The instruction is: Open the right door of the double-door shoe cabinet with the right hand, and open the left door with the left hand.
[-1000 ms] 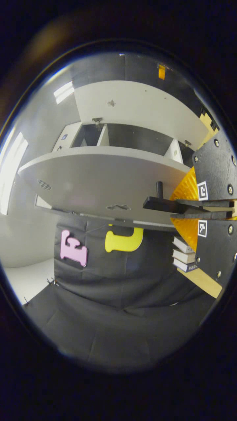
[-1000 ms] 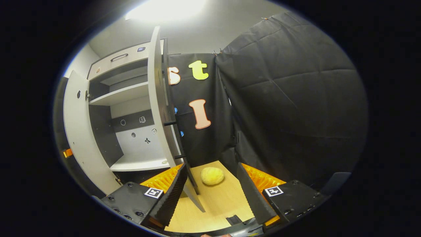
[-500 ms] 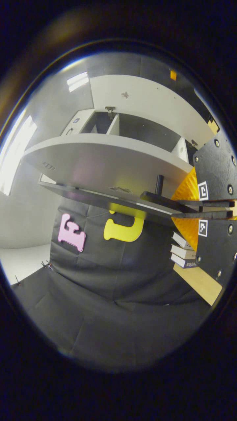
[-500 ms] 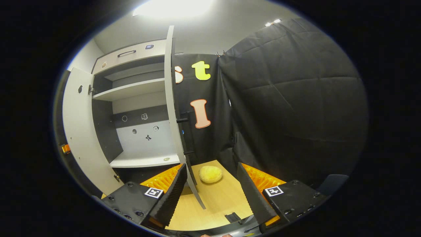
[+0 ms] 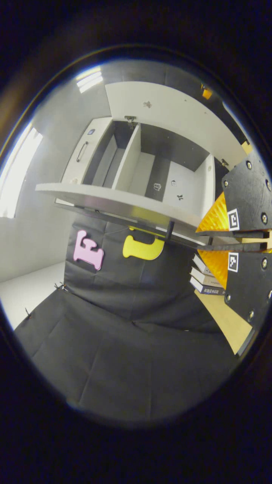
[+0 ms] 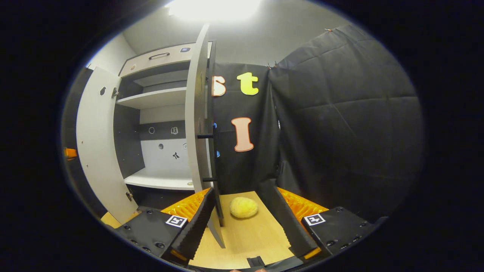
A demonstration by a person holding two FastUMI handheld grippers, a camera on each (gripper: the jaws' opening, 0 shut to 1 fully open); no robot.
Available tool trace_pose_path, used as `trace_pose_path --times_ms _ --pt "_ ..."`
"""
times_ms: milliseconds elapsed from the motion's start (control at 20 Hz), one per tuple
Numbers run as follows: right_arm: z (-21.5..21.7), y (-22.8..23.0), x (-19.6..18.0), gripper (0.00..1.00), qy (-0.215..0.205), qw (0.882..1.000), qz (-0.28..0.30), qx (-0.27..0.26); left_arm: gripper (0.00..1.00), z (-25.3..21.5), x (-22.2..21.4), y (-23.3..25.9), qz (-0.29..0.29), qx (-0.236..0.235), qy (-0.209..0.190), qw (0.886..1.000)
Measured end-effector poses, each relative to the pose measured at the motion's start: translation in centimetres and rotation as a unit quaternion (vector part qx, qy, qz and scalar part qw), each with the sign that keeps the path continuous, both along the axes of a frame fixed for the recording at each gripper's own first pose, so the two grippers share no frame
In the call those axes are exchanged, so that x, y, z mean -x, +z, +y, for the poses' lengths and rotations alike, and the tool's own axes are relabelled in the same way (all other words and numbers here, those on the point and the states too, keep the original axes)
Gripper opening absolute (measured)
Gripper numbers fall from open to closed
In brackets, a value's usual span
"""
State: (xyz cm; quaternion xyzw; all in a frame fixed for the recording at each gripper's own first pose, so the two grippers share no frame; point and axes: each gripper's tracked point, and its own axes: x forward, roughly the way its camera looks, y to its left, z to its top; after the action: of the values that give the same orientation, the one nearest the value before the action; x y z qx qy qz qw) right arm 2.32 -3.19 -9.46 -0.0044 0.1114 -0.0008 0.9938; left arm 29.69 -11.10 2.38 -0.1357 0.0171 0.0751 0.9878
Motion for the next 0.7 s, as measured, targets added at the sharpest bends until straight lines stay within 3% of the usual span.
trace_pose_path --times_ms 50,200,400,500,650,700 --pt "-0.5 0.2 -0.7 0.96 0.012 1.0 -0.003 0.001 0.01 -0.3 1.0 0.1 0.0 -0.003 0.013 1.0" --pt "-0.9 0.6 -2.4 0.96 0.052 0.999 -0.01 0.012 0.01 -2.0 1.9 0.5 -0.013 -0.029 0.025 0.999" --pt "0.5 1.6 -2.9 0.96 0.104 0.994 -0.021 -0.004 0.01 -3.1 2.8 1.4 -0.039 -0.125 0.032 0.991" --pt "1.9 2.0 -2.8 0.96 0.115 0.993 -0.035 -0.005 0.39 -3.3 3.6 1.5 -0.036 -0.156 0.053 0.986" --pt "4.3 1.5 -2.0 0.96 0.125 0.992 -0.029 -0.012 0.96 -5.4 4.5 0.3 -0.026 -0.155 0.051 0.986" --pt "4.9 1.2 -1.6 0.96 0.128 0.991 -0.023 -0.016 0.96 -6.0 4.8 0.1 -0.026 -0.143 0.051 0.988"
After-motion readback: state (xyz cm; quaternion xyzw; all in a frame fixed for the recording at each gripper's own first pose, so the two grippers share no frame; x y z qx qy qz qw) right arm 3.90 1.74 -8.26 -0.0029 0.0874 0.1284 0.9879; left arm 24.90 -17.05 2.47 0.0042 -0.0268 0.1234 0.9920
